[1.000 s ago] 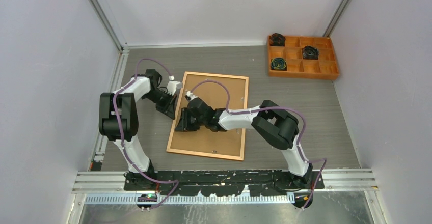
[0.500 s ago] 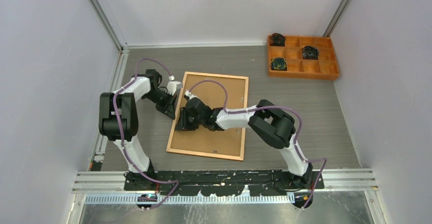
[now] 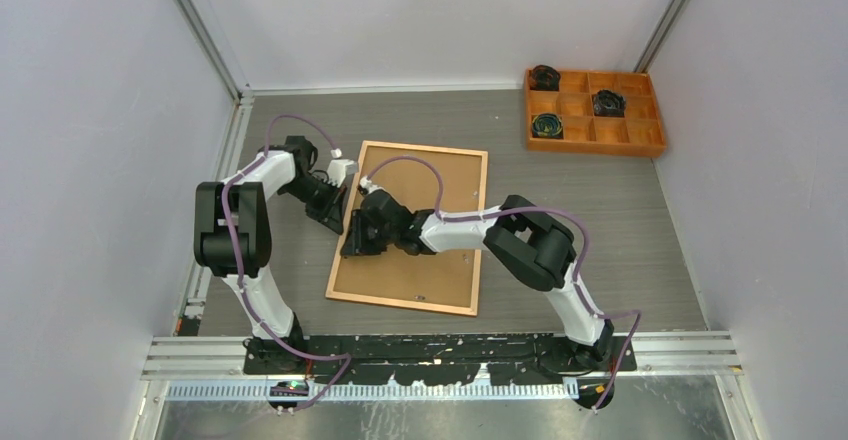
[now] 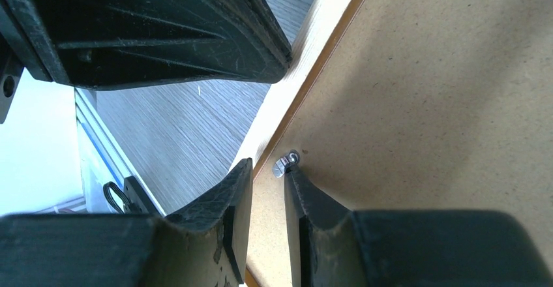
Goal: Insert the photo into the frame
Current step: Install the photo frame at the center of the board.
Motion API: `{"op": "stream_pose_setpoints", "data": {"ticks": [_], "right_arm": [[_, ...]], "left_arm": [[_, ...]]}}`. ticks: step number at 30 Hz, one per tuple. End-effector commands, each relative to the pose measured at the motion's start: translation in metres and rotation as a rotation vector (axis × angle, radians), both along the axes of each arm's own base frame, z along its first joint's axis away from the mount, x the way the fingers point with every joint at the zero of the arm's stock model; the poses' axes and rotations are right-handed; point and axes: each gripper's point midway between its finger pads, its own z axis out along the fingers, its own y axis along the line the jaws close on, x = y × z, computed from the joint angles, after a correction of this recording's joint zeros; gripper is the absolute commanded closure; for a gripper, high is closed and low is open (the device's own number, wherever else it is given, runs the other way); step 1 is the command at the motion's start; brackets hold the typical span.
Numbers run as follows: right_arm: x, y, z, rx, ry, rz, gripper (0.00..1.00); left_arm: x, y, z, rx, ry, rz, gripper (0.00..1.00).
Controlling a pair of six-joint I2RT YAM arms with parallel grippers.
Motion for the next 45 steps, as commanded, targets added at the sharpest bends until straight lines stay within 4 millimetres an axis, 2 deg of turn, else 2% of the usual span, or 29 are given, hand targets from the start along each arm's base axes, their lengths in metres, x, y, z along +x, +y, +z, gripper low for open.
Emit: {"op": "stream_pose_setpoints", "data": {"ticks": [1,5,14,21,33,40,45], "right_arm": [[0.006,0.003,-0.015,-0.041,-0.021,-0.029,0.71],[0.009,0.005,-0.015,-0.046,-0.023,-0.043,0.72],[-0.008,-0.001,-0.009,-0.043,-0.031,-0.038,0.72],[-0.007,0.002,-0.009,-0.045,-0.024,-0.037,0.72],[-0.017,-0.009,-0.001,-0.039,-0.017,-0.049,0.72],[-0.021,-0.007,0.002,-0.041,-0.023,-0.040,0.72],[-0.020,-0.001,-0.004,-0.048,-0.021,-0.028,0.71]], "left_arm": [[0.000,-0.003,-0.001,-0.011,0.000,-0.021,0.99],[0.000,-0.003,-0.002,-0.013,0.003,-0.021,0.99],[-0.001,-0.003,-0.001,-0.010,0.001,-0.026,0.99],[-0.002,-0.002,-0.001,-0.006,0.000,-0.028,1.00],[-0.003,-0.001,0.000,0.000,-0.003,-0.031,0.99],[-0.003,-0.001,0.001,-0.001,-0.007,-0.031,0.99],[-0.003,-0.001,0.000,-0.003,-0.005,-0.030,1.00]]}}
